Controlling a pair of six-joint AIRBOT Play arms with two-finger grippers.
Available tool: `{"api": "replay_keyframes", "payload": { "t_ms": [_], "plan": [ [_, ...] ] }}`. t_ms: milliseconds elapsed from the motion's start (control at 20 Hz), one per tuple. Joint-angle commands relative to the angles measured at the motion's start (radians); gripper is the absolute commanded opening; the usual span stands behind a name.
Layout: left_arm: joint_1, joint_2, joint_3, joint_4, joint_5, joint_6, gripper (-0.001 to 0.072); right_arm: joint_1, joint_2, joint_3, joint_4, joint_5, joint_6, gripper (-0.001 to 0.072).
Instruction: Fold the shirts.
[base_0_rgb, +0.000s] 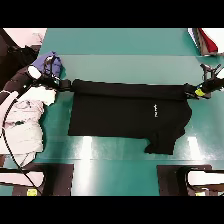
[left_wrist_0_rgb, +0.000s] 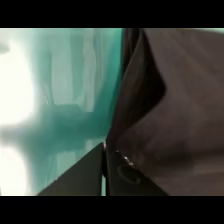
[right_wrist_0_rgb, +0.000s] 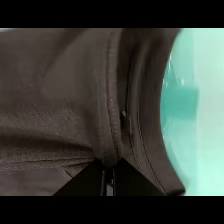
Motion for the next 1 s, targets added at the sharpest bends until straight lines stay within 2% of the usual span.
{"api": "replay_keyframes", "payload": {
  "t_ms": [0, 50, 100, 250, 400, 600, 850, 950],
  "plan": [
    [-0.001, -0.013, -0.002, 0.003, -0.054, -0.031, 0.0235, 0.001, 0.007, -0.035, 0.002, -0.003, 0.019, 0.0149],
    [-0.001, -0.013, 0.002, 0.003, -0.076, -0.031, 0.0551, 0.001, 0.007, -0.022, 0.019, 0.006, 0.019, 0.0337],
    [0.001, -0.013, 0.012, 0.006, -0.109, -0.032, 0.0605, -0.001, 0.007, 0.002, 0.046, 0.023, 0.019, 0.0371],
    [0.025, 0.014, 0.058, 0.027, -0.282, -0.036, 0.0605, -0.022, 0.041, 0.074, 0.110, 0.149, -0.015, 0.0370],
    [0.082, 0.109, -0.008, 0.022, -0.418, 0.019, 0.0605, -0.081, 0.163, 0.039, 0.210, 0.246, -0.093, 0.0370],
    [0.103, 0.298, -0.309, -0.061, -0.414, 0.043, 0.0605, -0.175, 0.332, -0.098, 0.365, 0.272, -0.155, 0.0368],
    [0.103, 0.377, -0.585, -0.272, -0.336, 0.164, 0.0605, -0.219, 0.459, -0.251, 0.365, 0.214, -0.159, 0.0367],
    [0.100, 0.377, -0.626, -0.286, -0.304, 0.183, 0.0605, -0.219, 0.479, -0.272, 0.365, 0.214, -0.159, 0.0367]
  ]
}}
